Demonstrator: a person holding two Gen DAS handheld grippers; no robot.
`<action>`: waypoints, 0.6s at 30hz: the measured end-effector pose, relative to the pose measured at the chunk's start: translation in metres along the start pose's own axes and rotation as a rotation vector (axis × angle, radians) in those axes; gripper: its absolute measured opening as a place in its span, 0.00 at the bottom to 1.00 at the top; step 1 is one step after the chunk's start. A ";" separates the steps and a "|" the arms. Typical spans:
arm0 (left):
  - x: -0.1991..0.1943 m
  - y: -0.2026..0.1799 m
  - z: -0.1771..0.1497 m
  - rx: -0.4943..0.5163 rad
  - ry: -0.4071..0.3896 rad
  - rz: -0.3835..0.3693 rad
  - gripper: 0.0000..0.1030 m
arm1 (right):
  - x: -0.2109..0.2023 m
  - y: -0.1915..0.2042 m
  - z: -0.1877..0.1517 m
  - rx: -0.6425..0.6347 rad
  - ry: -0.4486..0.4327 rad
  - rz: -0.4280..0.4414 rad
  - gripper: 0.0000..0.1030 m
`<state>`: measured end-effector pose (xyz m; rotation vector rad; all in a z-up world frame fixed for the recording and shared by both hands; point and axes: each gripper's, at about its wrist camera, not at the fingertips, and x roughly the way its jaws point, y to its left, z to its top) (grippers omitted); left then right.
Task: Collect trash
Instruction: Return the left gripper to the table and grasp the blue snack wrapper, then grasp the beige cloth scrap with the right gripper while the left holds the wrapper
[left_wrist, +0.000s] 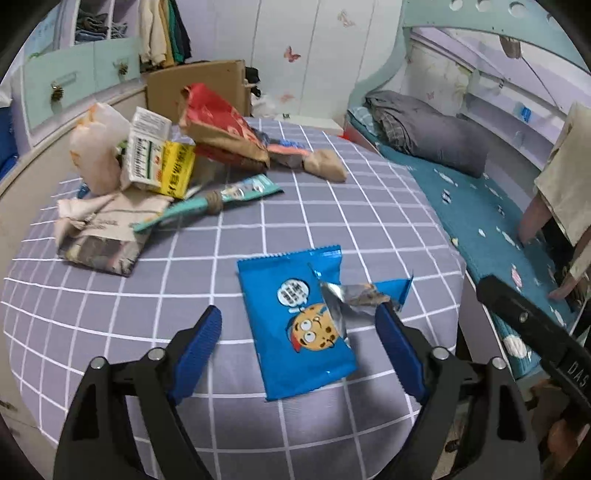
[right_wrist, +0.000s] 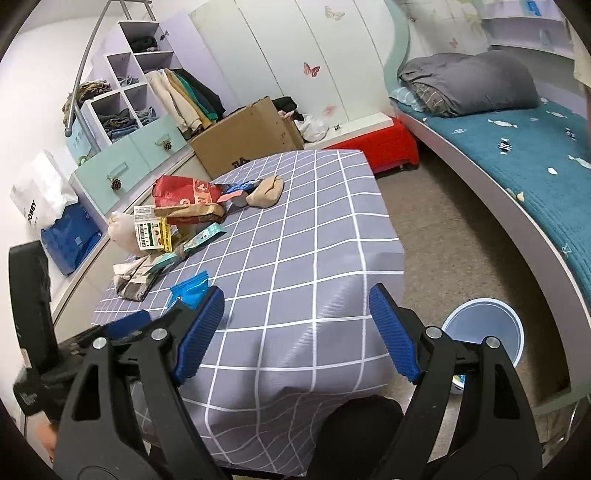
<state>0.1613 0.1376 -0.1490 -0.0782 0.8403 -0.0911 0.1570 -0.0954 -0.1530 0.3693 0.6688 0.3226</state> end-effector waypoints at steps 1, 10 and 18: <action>0.005 0.000 -0.001 0.001 0.018 -0.013 0.61 | 0.001 0.001 0.000 -0.001 0.004 -0.001 0.77; 0.008 0.012 0.003 -0.038 -0.013 -0.036 0.08 | 0.015 0.014 0.010 -0.034 0.023 -0.005 0.78; -0.009 0.029 0.030 -0.076 -0.106 0.032 0.06 | 0.046 0.034 0.034 -0.112 0.053 -0.011 0.78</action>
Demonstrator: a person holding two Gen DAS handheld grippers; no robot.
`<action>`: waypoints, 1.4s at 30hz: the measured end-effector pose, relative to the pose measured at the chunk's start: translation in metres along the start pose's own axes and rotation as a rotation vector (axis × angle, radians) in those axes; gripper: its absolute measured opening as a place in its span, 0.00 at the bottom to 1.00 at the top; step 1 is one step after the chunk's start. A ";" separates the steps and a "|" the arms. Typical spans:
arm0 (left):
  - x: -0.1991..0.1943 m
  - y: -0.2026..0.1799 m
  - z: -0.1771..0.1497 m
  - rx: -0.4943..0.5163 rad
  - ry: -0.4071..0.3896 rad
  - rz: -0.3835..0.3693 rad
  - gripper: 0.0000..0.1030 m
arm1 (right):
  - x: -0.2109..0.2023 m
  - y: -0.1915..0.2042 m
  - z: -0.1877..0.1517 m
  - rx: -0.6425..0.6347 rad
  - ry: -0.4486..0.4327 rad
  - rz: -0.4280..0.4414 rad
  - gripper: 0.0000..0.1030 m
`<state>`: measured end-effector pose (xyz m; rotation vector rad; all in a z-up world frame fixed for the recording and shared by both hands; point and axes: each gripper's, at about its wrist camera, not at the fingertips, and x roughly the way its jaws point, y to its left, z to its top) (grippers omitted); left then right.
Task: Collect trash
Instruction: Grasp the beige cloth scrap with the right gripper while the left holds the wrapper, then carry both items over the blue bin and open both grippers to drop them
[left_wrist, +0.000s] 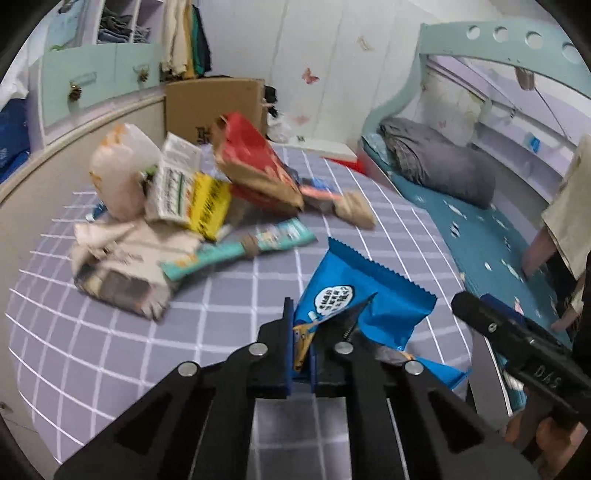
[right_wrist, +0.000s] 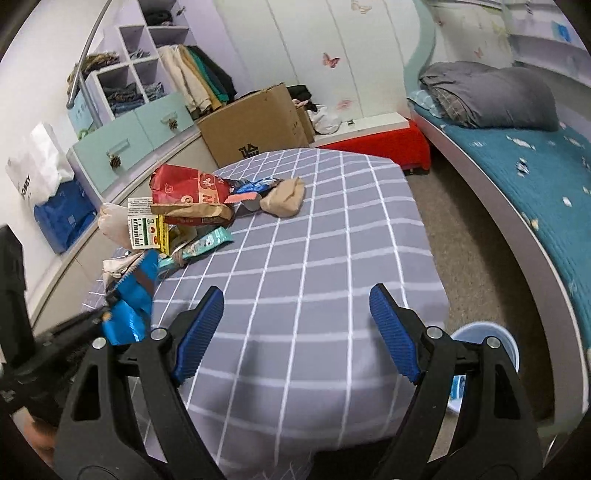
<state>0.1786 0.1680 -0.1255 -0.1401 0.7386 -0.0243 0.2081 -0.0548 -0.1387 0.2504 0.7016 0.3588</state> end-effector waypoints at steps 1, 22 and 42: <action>0.001 0.002 0.007 0.001 -0.013 0.020 0.06 | 0.005 0.001 0.005 -0.010 0.007 -0.002 0.78; 0.043 0.016 0.090 0.006 -0.072 0.243 0.06 | 0.147 0.032 0.088 -0.245 0.225 -0.055 0.49; 0.016 -0.096 0.044 0.160 -0.037 0.000 0.06 | 0.002 -0.088 0.029 0.063 0.036 0.049 0.26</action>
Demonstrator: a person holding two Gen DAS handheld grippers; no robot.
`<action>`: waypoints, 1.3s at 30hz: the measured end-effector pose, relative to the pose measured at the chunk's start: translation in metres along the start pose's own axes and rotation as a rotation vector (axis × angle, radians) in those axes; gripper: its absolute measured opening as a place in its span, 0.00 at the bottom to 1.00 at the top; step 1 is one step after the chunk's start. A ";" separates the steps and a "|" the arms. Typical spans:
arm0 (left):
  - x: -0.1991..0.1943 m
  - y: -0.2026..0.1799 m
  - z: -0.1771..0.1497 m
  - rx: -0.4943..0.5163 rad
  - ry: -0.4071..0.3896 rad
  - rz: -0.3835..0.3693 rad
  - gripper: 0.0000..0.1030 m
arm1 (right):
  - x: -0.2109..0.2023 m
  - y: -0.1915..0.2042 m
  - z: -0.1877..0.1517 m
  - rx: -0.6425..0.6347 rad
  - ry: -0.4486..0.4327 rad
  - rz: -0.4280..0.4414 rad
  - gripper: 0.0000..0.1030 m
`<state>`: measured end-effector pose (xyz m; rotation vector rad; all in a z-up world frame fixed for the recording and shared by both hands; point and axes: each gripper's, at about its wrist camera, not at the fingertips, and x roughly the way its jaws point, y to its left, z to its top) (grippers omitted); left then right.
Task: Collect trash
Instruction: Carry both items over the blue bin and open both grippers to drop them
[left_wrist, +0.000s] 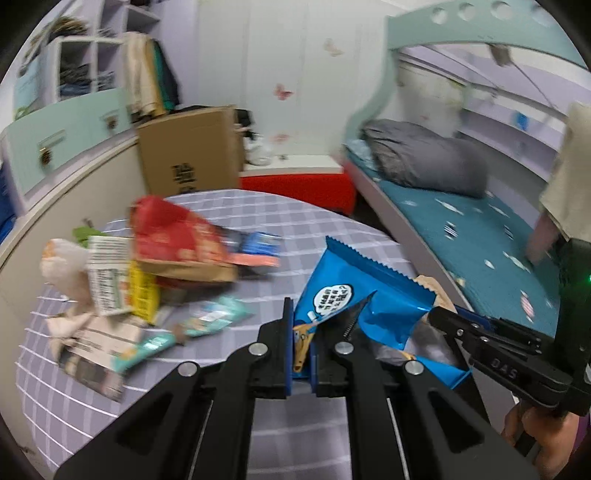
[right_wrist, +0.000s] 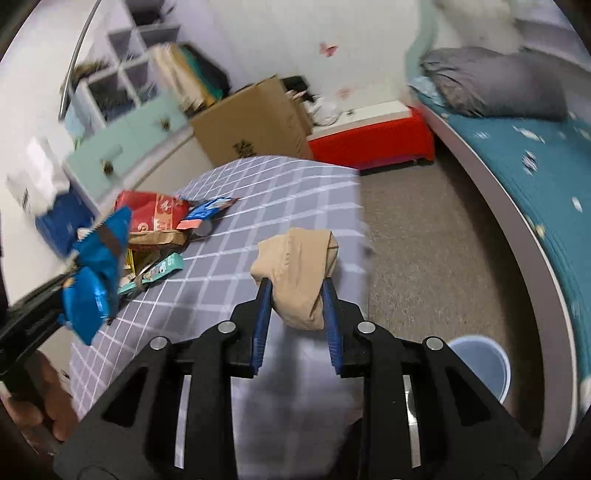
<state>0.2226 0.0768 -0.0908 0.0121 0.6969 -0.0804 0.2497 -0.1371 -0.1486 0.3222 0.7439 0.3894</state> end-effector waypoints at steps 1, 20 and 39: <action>0.001 -0.018 -0.005 0.024 0.013 -0.033 0.06 | -0.011 -0.010 -0.005 0.022 -0.017 -0.010 0.26; 0.122 -0.231 -0.115 0.349 0.383 -0.273 0.06 | -0.039 -0.208 -0.146 0.427 -0.013 -0.229 0.30; 0.253 -0.266 -0.187 0.416 0.701 -0.242 0.07 | -0.015 -0.276 -0.209 0.615 0.043 -0.381 0.75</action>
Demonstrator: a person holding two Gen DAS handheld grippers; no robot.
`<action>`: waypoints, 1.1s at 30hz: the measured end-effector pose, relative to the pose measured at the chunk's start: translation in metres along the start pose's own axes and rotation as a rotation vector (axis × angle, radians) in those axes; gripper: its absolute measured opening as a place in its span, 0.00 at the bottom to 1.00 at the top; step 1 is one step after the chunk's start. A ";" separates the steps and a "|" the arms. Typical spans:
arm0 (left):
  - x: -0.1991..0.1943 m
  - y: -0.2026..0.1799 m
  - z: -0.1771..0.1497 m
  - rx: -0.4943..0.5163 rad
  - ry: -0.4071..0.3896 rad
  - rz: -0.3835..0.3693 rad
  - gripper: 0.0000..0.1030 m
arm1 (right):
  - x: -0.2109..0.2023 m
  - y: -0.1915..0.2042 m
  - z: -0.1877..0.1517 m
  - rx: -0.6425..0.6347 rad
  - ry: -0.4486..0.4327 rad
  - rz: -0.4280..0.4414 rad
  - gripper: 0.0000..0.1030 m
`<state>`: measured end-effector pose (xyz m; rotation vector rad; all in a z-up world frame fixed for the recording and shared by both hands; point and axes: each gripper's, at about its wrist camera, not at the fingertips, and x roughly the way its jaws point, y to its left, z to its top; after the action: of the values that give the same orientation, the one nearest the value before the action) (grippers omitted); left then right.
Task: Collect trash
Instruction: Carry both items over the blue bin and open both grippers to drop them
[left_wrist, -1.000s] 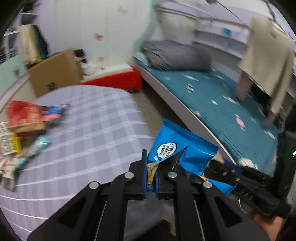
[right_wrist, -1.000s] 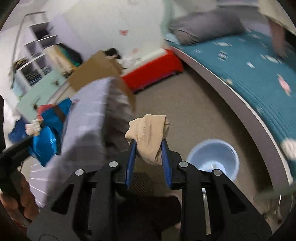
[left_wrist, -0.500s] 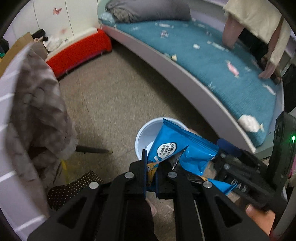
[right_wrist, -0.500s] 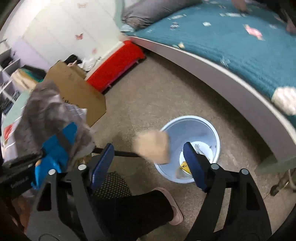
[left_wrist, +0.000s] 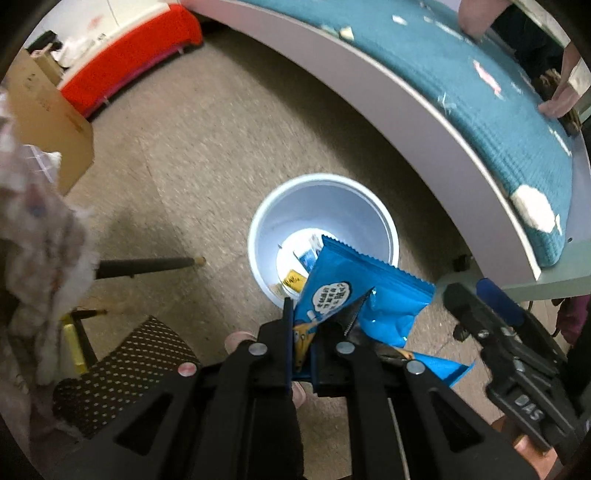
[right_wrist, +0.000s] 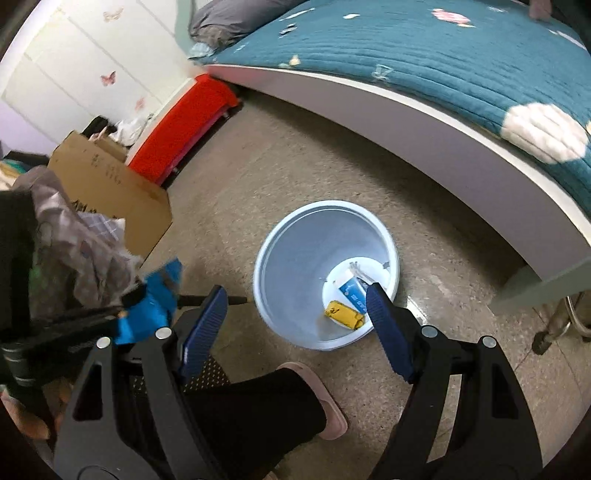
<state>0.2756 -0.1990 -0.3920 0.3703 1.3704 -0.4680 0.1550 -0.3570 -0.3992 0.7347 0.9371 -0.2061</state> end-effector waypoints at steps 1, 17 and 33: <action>0.010 -0.001 0.003 0.000 0.027 -0.008 0.07 | 0.001 -0.002 0.001 0.006 -0.002 -0.003 0.75; 0.107 -0.020 0.041 -0.075 0.156 -0.153 0.19 | 0.058 -0.036 0.000 0.098 0.028 -0.129 0.76; 0.098 -0.008 0.046 -0.117 0.110 -0.113 0.60 | 0.062 -0.031 0.002 0.100 0.054 -0.119 0.76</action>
<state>0.3227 -0.2395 -0.4809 0.2261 1.5240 -0.4634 0.1788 -0.3728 -0.4622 0.7802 1.0288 -0.3408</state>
